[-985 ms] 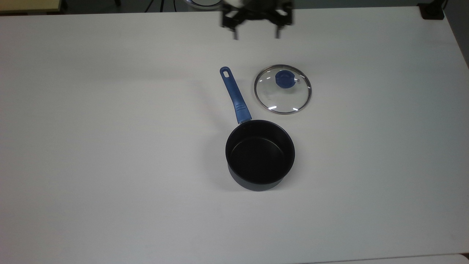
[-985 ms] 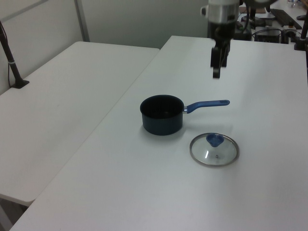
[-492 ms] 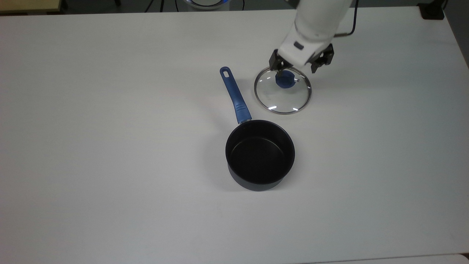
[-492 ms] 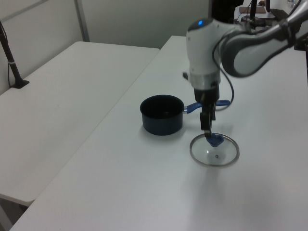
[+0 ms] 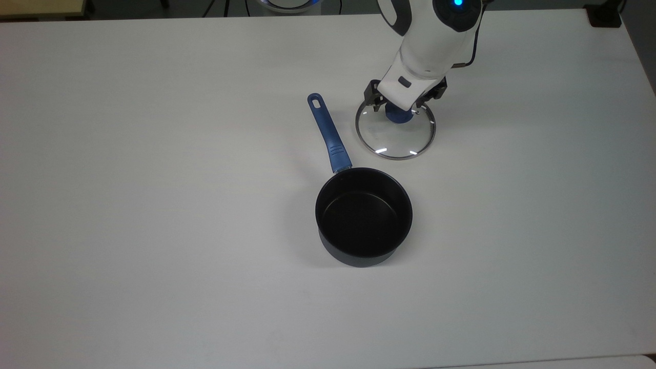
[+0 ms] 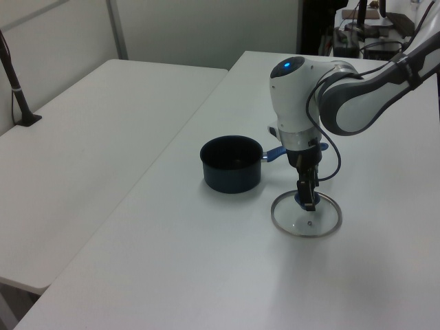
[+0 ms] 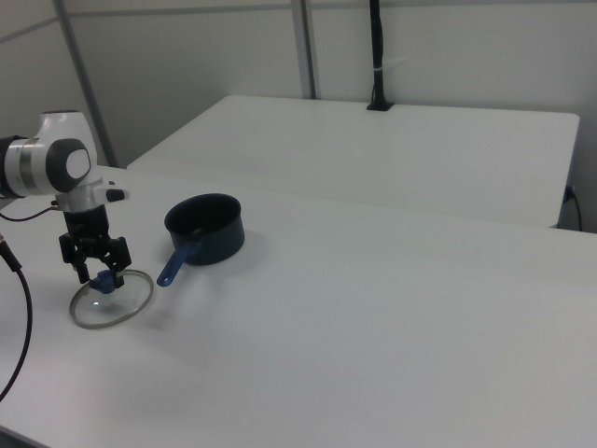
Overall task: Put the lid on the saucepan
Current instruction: 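Lift the glass lid and carry it over the black saucepan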
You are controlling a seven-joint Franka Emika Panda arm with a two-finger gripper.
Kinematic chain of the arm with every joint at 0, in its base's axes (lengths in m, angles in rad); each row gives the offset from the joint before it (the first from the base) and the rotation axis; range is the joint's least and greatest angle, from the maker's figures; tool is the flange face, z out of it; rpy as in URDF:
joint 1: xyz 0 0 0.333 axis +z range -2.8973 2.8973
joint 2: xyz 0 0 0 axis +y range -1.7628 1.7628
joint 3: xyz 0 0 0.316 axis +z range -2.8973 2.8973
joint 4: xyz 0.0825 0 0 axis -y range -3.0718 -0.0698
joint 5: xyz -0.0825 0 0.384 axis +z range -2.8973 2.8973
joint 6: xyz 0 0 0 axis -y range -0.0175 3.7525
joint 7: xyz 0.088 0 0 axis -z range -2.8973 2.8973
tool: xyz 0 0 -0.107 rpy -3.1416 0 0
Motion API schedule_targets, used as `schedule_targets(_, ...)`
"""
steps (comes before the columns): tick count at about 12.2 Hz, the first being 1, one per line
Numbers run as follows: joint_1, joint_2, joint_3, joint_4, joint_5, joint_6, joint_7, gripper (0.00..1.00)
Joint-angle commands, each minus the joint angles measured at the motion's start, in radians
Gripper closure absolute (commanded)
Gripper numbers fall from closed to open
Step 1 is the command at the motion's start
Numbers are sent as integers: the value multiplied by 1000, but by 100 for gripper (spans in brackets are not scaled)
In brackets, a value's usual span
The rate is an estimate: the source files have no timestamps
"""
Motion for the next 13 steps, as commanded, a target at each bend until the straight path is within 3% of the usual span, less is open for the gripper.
schedule_targets(1, 4, 3, -8, -26, -17, 79, -12, 14)
schedule_targets(3, 12, 20, -6, -17, -17, 98, 2, 19)
schedule_targets(7, 24, 8, -6, 9, -15, 84, 28, 50)
schedule_targets(10, 12, -18, -9, 67, -8, -4, 16, 54)
schedule_targets(13, -34, -11, -11, 257, 46, -112, 17, 54)
